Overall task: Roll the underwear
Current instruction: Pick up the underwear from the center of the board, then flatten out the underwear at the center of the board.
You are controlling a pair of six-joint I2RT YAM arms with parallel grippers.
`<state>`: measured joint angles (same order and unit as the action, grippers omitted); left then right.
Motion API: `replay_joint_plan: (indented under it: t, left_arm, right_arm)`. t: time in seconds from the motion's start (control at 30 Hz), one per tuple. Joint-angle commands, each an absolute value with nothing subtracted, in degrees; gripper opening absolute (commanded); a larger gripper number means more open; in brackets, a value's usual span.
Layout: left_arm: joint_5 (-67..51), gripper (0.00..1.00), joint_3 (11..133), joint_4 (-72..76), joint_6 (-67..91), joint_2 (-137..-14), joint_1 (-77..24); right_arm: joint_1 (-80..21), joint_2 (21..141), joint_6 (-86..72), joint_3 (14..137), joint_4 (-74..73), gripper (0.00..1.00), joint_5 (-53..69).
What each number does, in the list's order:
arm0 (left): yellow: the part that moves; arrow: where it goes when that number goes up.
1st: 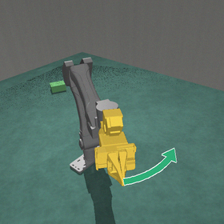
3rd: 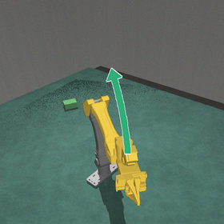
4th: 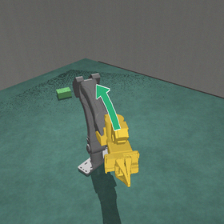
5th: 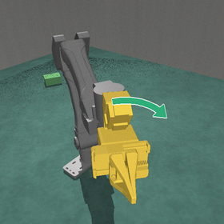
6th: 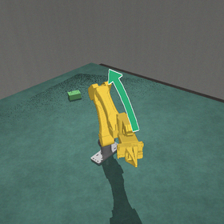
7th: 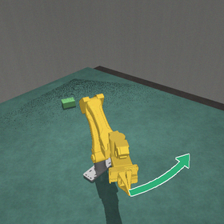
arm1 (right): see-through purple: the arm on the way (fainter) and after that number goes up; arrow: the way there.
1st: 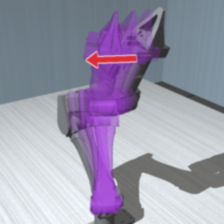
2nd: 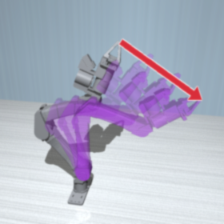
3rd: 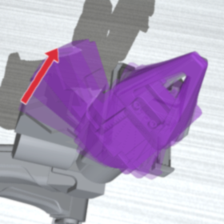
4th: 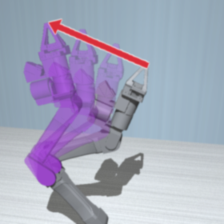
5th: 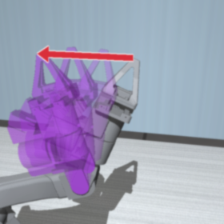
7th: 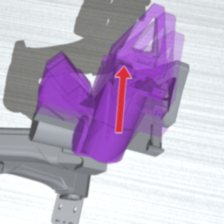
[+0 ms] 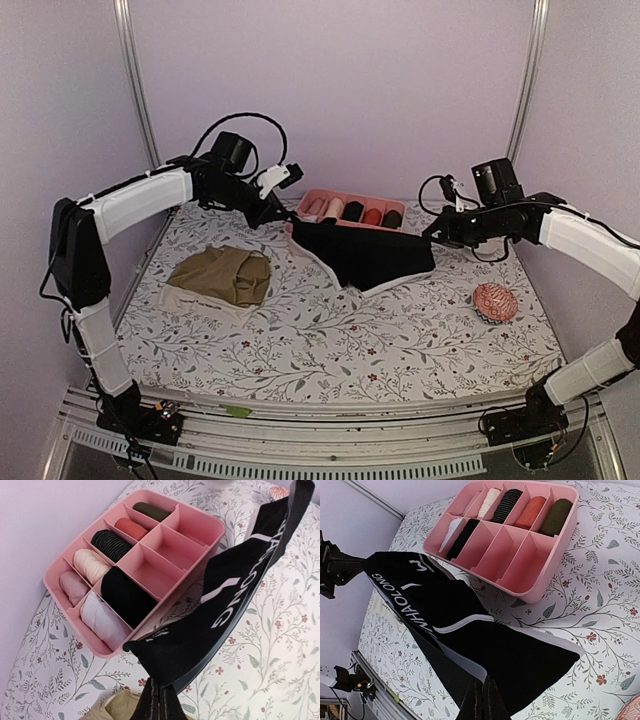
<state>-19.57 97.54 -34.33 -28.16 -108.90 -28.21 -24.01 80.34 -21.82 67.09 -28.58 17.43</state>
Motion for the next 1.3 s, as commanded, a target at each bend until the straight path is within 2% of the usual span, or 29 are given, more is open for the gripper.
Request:
replay_joint_plan:
  t: [0.0,0.1,0.23,0.43,0.5,0.63,0.8,0.83,0.87,0.9,0.93,0.97,1.0,1.03,1.1,1.17,1.27]
  left_arm:
    - [-22.5,0.0,95.1,-40.7,-25.6,-103.1,-27.9]
    - [-23.6,0.0,95.1,-42.3,-23.3,-101.2,-27.9]
    - [-23.3,0.0,98.6,-41.2,-19.0,-104.2,-27.9]
    - [-24.6,0.0,116.4,-45.1,-15.1,-114.7,-27.5]
    - [-25.4,0.0,118.2,-45.7,-16.0,-114.7,-27.3]
    - [-29.1,0.0,107.8,-45.1,-19.4,-107.8,-27.4]
    - [-32.9,0.0,84.5,-43.3,-24.3,-95.7,-27.7]
    - [-33.5,0.11,80.0,-43.5,-25.3,-93.6,-27.6]
    - [-33.9,0.39,75.9,-44.3,-26.6,-91.6,-27.6]
    - [-33.9,0.61,71.9,-45.1,-28.0,-89.6,-27.5]
    - [-34.1,0.75,68.5,-46.0,-29.6,-87.4,-27.5]
    - [-34.0,0.8,65.3,-46.5,-31.2,-85.4,-27.4]
    - [-33.8,0.92,62.8,-46.8,-32.6,-83.3,-27.3]
    - [-33.7,0.94,61.0,-47.0,-33.8,-81.6,-27.3]
    - [-33.7,0.94,58.8,-46.4,-34.9,-79.3,-27.3]
    - [-34.2,0.94,58.2,-45.2,-34.1,-79.1,-27.3]
    - [-34.6,0.88,58.9,-43.6,-33.5,-81.9,-27.8]
  right_arm:
    - [-24.1,75.1,-20.6,66.0,-31.5,0.0,17.8]
    - [-24.1,73.6,-20.8,67.1,-31.5,0.0,17.0]
    - [-23.9,79.0,-19.4,72.9,-31.3,0.0,14.1]
    - [-21.8,88.0,-15.6,88.4,-34.0,0.0,15.3]
    - [-21.5,87.8,-14.2,90.7,-35.1,0.0,15.9]
    - [-21.5,81.6,-12.1,83.4,-32.9,0.0,23.4]
    - [-23.7,71.3,-17.0,57.0,-25.4,0.0,38.8]
    - [-25.2,70.2,-18.3,52.1,-24.6,0.2,41.6]
    - [-26.9,69.4,-18.9,47.6,-24.7,0.4,43.2]
    - [-28.1,68.3,-20.2,44.3,-24.8,0.52,44.1]
    - [-28.7,66.8,-21.2,41.4,-24.4,0.62,45.4]
    - [-28.8,64.9,-22.8,39.5,-23.8,0.71,46.7]
    - [-28.8,62.8,-24.5,38.9,-23.5,0.81,46.7]
    - [-28.8,61.3,-25.2,39.1,-23.4,0.89,46.1]
    - [-28.7,60.1,-25.4,40.2,-23.9,0.92,43.3]
    - [-28.7,62.9,-24.6,40.9,-23.8,0.87,42.8]
    - [-28.7,70.4,-23.4,42.5,-23.7,0.71,41.8]
